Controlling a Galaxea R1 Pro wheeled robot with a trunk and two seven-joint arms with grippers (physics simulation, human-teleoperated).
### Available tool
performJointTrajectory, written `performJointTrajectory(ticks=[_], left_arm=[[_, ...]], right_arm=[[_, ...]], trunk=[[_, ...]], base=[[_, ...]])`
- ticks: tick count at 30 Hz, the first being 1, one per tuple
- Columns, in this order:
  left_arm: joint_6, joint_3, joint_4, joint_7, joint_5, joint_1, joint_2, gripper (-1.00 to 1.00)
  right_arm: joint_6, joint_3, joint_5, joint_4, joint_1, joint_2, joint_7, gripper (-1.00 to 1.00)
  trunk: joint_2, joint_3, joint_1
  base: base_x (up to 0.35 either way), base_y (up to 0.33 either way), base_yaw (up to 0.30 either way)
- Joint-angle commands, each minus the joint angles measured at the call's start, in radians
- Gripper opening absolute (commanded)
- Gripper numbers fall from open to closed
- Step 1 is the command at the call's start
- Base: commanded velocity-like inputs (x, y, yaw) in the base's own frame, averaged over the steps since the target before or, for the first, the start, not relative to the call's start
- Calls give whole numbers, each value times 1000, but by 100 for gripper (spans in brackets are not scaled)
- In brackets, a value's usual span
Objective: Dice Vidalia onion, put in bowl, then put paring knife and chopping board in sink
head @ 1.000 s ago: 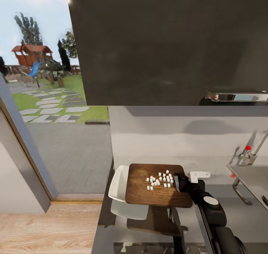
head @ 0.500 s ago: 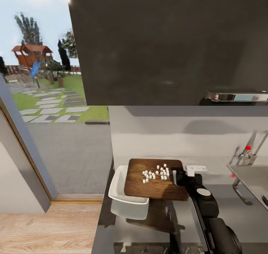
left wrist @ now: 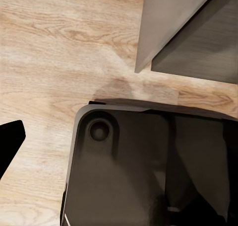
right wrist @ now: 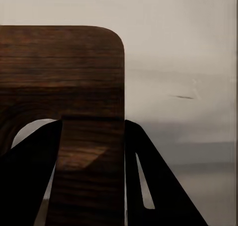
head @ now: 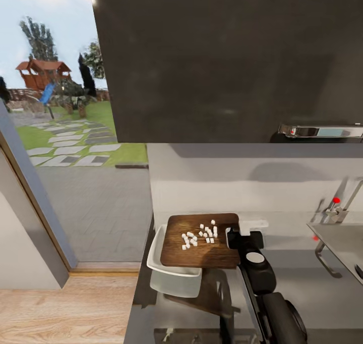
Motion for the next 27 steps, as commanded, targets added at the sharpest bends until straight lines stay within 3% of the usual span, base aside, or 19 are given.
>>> performJointTrajectory(ticks=[1,6,24,27], left_arm=[[1,4,-2,-10,10,0,0,100],[1,4,-2,-10,10,0,0,100],[2,4,-1,-10,11,0,0,100],[3,4,-1,-10,11,0,0,100]], right_arm=[[6,2,4,-1,-1,2,-3,-100],[7,2,11,-1,-3,17,-3,-100],[26,3,13,-1,-50,21,-64,-100],[26,3,35,-1,-50,20,-64,-100]], trunk=[[-2,-2,1],[-2,-2,1],[-2,-2,1],[-2,-2,1]], base=[[0,0,0],[0,0,0],[0,0,0],[0,0,0]])
